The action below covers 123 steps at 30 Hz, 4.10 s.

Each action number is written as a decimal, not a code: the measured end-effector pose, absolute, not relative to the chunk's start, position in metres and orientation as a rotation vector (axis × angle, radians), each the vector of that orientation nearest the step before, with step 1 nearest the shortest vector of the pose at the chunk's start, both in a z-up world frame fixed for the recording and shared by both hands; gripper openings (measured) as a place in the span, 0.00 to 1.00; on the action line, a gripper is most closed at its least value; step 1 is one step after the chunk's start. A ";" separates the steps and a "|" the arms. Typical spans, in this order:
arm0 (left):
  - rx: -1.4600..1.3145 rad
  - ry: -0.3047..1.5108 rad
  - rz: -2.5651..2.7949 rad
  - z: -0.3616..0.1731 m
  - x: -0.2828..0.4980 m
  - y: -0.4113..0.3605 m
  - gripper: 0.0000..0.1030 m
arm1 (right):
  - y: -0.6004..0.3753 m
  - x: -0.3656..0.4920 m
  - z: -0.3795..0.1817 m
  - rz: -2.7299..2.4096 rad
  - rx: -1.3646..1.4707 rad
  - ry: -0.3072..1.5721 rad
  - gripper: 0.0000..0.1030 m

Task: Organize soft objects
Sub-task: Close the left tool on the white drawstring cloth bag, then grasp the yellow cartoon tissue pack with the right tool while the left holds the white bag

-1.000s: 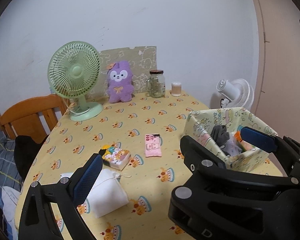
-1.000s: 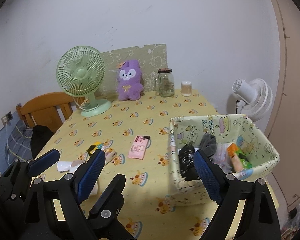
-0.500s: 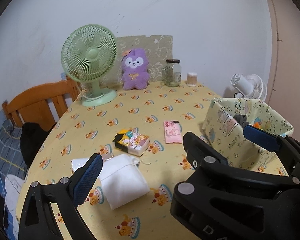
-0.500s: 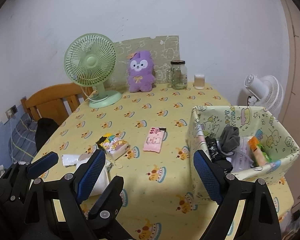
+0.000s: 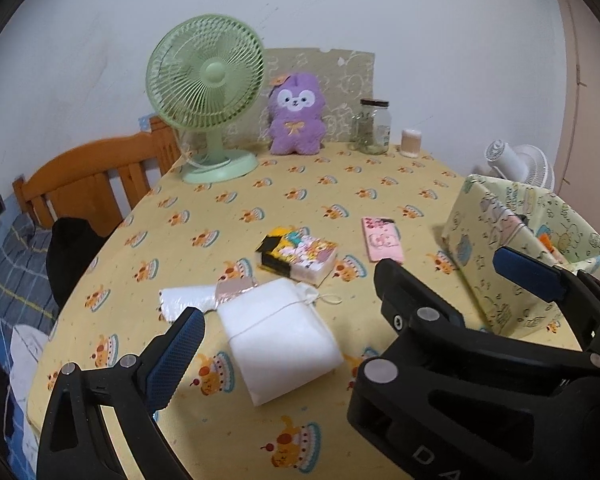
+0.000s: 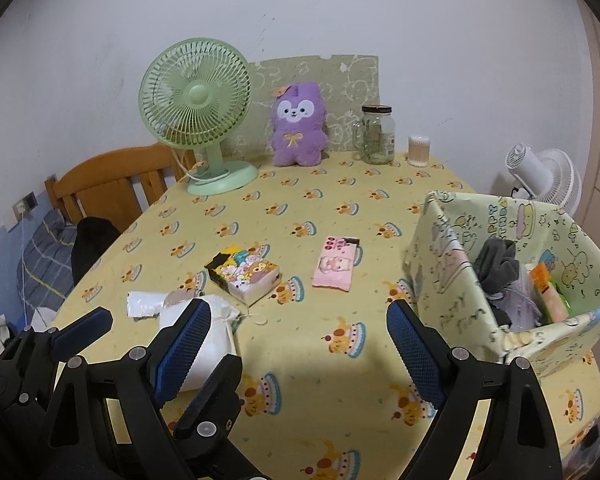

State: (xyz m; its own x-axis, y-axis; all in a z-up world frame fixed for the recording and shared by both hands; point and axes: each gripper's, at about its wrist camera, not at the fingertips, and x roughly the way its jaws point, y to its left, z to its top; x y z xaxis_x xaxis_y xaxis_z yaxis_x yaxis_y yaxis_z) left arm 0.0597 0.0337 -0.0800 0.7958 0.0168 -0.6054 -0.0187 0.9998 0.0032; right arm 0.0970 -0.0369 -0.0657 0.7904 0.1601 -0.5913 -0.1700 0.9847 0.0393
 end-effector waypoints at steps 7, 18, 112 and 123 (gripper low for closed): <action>-0.048 0.698 0.044 -0.096 0.069 0.051 0.98 | -0.023 0.106 -0.078 0.182 -0.047 0.654 0.89; -0.066 0.774 0.044 -0.122 0.087 0.060 0.96 | -0.014 0.126 -0.103 0.170 -0.088 0.711 0.89; 0.025 0.831 0.056 -0.126 0.144 0.084 0.56 | 0.022 0.204 -0.134 0.321 -0.046 0.899 0.66; 0.037 0.820 0.054 -0.123 0.138 0.077 0.56 | 0.019 0.199 -0.132 0.302 -0.062 0.899 0.50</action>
